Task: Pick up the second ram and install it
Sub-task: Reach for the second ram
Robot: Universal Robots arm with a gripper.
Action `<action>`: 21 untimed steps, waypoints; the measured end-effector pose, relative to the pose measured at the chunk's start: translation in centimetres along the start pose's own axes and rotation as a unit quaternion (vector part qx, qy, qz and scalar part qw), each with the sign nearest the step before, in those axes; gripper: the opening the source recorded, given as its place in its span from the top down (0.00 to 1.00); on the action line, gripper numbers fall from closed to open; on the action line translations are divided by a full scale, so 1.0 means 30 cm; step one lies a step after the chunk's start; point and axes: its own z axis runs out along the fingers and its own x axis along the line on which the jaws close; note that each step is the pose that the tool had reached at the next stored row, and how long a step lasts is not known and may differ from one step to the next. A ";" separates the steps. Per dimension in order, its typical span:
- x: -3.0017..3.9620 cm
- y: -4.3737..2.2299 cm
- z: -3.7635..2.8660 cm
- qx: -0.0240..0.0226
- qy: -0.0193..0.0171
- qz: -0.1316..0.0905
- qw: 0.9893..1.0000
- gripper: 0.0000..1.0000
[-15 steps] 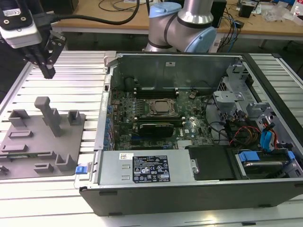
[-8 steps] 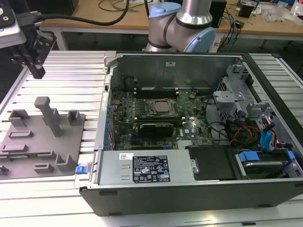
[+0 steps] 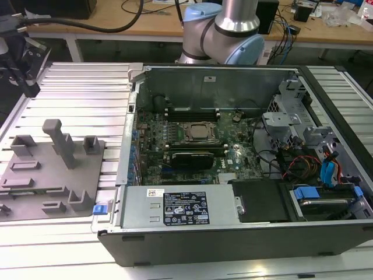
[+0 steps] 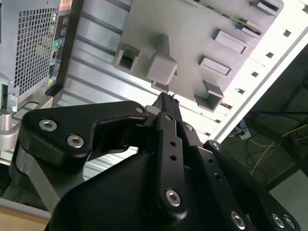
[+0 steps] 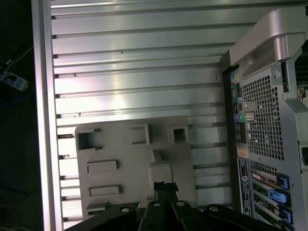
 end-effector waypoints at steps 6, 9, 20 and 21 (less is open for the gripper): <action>0.068 -0.005 0.000 0.000 0.000 0.000 1.000 0.89; 0.100 -0.008 0.000 0.000 0.000 0.000 1.000 0.89; 0.200 -0.022 0.004 0.000 0.000 0.000 1.000 0.89; 0.202 -0.025 0.004 0.000 0.000 0.000 1.000 0.89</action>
